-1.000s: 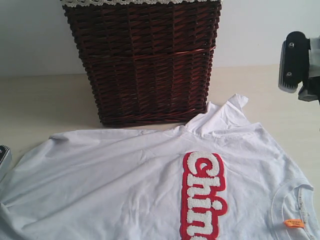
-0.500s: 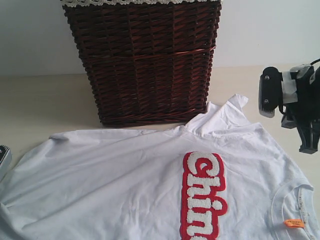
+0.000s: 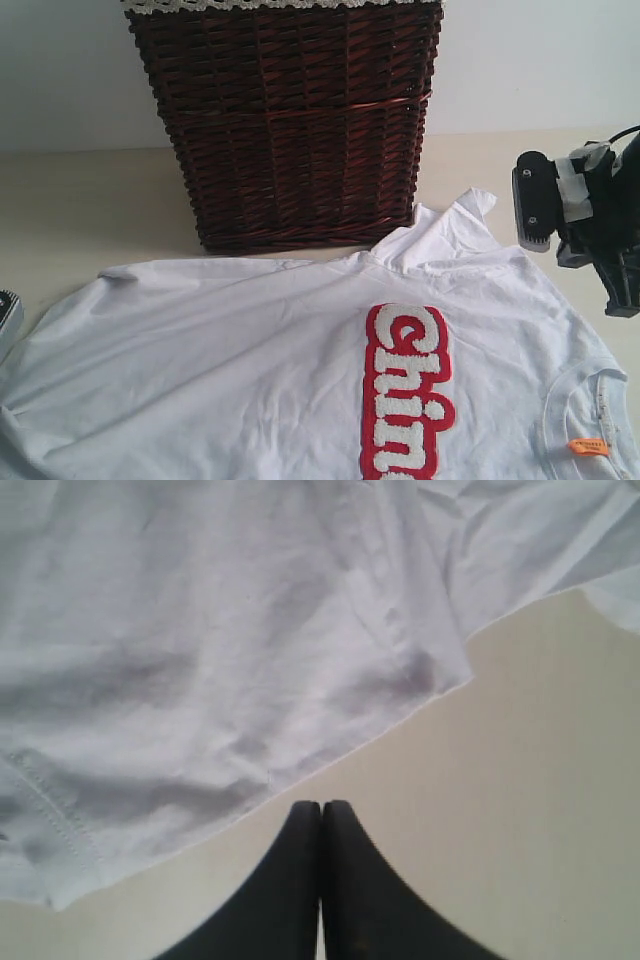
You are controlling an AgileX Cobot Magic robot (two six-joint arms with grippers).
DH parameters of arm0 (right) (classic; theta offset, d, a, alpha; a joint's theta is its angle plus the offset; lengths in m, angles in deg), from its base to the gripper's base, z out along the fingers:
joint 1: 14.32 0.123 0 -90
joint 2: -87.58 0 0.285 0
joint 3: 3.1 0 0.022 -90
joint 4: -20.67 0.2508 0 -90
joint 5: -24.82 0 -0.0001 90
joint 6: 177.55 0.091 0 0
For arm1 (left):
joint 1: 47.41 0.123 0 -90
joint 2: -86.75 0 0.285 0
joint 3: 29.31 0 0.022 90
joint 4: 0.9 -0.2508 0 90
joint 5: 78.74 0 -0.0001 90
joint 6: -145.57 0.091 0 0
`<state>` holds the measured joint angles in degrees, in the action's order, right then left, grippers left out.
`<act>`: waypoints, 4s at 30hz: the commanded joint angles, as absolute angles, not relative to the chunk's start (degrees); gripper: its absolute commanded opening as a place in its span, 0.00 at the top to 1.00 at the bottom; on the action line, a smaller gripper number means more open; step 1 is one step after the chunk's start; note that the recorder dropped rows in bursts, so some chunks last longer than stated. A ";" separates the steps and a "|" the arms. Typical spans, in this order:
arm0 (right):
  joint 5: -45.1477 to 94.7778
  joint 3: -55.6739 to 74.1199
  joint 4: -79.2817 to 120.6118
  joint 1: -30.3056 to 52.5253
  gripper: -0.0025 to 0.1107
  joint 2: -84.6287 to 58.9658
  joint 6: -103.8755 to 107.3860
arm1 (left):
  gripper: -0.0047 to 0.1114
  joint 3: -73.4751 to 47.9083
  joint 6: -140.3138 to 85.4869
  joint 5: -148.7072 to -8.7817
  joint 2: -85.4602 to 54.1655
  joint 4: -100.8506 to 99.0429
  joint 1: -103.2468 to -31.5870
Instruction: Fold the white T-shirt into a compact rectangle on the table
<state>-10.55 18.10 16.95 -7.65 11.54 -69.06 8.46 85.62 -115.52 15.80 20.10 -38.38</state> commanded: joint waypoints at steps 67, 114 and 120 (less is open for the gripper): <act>-9.96 40.69 32.16 -13.61 0.98 17.28 -93.71 | 0.96 10.58 85.30 -115.12 18.31 19.30 -38.77; -7.77 40.59 32.41 -13.61 0.98 17.28 -81.19 | 0.96 10.58 85.19 -118.79 18.31 24.30 -38.77; -7.87 40.59 32.26 -13.61 0.98 17.02 -78.80 | 0.96 10.58 82.74 -116.59 16.79 34.80 -38.77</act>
<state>-12.33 38.80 34.62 -13.58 13.55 -80.35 9.08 84.77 -116.61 15.91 29.74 -38.38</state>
